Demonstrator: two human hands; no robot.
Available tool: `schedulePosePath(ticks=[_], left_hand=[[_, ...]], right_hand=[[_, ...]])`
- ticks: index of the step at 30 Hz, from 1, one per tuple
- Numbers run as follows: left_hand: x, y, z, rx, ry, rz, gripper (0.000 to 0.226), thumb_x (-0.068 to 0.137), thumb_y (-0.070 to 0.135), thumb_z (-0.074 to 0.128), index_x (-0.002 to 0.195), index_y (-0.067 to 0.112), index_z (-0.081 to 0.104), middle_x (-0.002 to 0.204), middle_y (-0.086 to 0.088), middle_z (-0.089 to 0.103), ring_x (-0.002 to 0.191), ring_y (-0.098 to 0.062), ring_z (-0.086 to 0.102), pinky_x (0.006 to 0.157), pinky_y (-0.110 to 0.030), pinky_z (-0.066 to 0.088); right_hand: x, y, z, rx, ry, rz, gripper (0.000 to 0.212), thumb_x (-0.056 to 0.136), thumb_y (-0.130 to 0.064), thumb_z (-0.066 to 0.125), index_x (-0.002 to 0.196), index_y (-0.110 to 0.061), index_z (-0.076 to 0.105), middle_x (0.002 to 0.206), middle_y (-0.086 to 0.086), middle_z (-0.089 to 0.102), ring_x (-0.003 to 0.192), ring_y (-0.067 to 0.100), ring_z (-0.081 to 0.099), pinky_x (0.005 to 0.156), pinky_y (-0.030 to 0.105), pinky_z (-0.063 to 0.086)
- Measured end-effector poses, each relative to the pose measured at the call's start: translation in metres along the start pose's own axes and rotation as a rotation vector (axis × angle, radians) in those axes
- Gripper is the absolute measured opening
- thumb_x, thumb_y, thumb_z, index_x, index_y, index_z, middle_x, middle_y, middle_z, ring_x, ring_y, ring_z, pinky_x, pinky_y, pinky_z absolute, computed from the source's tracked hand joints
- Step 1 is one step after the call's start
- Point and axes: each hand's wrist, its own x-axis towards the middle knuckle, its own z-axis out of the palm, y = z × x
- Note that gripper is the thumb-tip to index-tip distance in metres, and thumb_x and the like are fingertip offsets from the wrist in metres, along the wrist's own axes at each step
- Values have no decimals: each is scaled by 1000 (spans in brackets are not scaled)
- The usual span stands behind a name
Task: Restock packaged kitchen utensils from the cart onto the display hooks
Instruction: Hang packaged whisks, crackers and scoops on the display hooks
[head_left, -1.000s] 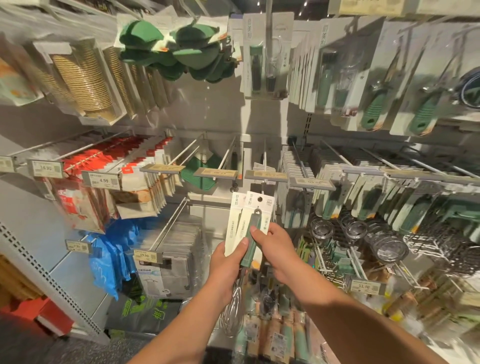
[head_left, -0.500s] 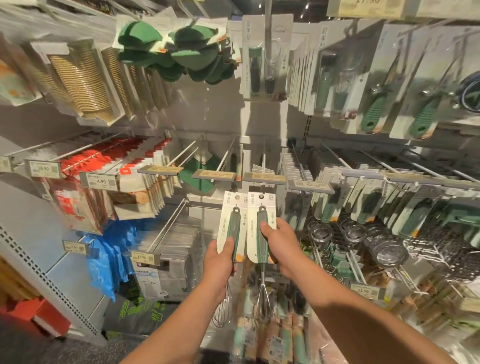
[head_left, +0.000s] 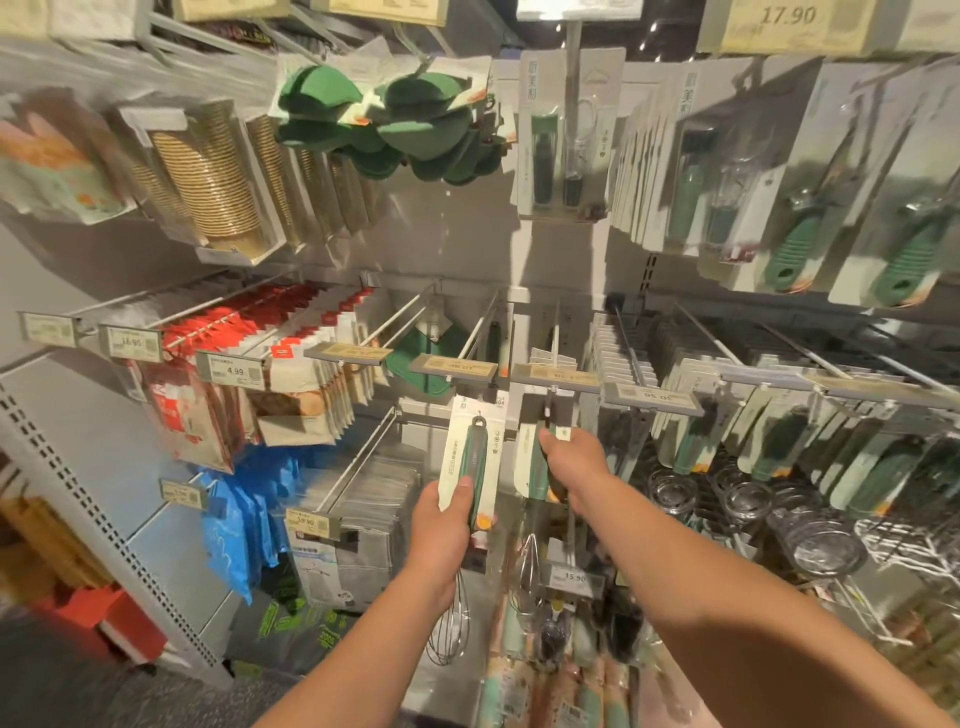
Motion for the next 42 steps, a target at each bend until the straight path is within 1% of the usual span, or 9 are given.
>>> schedulePosePath(ticks=[7, 15, 20, 24, 27, 31, 34, 36, 42], left_hand=[[-3, 3, 4, -10, -22, -4, 16, 103, 39, 60, 112, 26, 64, 110, -3, 78, 106, -29, 73, 101, -55, 54], [-9, -2, 14, -21, -84, -14, 29, 104, 38, 58, 128, 22, 63, 117, 0, 76, 109, -23, 72, 102, -50, 55], [-13, -8, 16, -44, -94, 1, 22, 106, 32, 57, 123, 19, 63, 110, -4, 77, 101, -23, 74, 89, -40, 59], [-18, -10, 15, -23, -106, 22, 23, 106, 32, 57, 124, 19, 63, 110, -4, 77, 97, -20, 73, 78, -33, 57], [-24, -11, 14, -20, -144, 10, 15, 106, 32, 55, 117, 26, 64, 104, 2, 77, 90, -10, 74, 70, -24, 54], [-29, -15, 11, -1, -188, -26, 25, 103, 36, 61, 122, 21, 66, 104, -4, 79, 97, -25, 76, 83, -38, 60], [-32, -19, 9, 0, -207, -55, 23, 103, 34, 62, 119, 19, 68, 99, -5, 80, 89, -24, 77, 73, -33, 59], [-34, -20, 10, 5, -212, -80, 20, 103, 31, 63, 115, 16, 68, 89, -2, 79, 75, -14, 74, 61, -26, 55], [-38, -23, 13, 6, -232, -123, 17, 102, 21, 64, 113, 9, 67, 83, -5, 77, 67, -16, 64, 59, -29, 51]], right_hand=[[4, 3, -2, -82, -10, -5, 53, 107, -33, 55, 149, -2, 45, 152, 16, 49, 132, 35, 50, 104, 38, 41], [-7, 15, -8, -32, -123, 104, 76, 104, -50, 52, 160, -4, 27, 165, 14, 31, 150, 37, 34, 120, 48, 31], [-23, 15, -6, 28, -182, 81, 54, 103, -50, 55, 139, -10, 58, 125, 7, 68, 117, 27, 66, 99, 44, 57], [-39, 15, 1, 103, -291, 26, 59, 90, -64, 64, 123, -15, 69, 113, 4, 77, 104, 23, 74, 88, 41, 63], [-49, 16, 4, 16, -268, -91, 48, 93, -58, 65, 110, -13, 71, 106, 4, 78, 101, 26, 74, 89, 43, 61], [-58, 25, 3, -11, -202, -165, 42, 85, -53, 70, 104, -15, 69, 105, 5, 77, 102, 28, 72, 95, 49, 57], [-60, 33, 3, -22, -166, -180, 52, 83, -54, 67, 110, -10, 66, 112, 11, 74, 107, 29, 69, 100, 53, 54], [-64, 36, 0, -11, -154, -189, 35, 95, -42, 67, 108, -10, 66, 110, 9, 73, 106, 27, 69, 100, 50, 53], [-69, 36, -9, 58, -96, -213, 16, 103, -26, 61, 88, -20, 57, 84, -5, 62, 79, 11, 56, 69, 28, 42]])
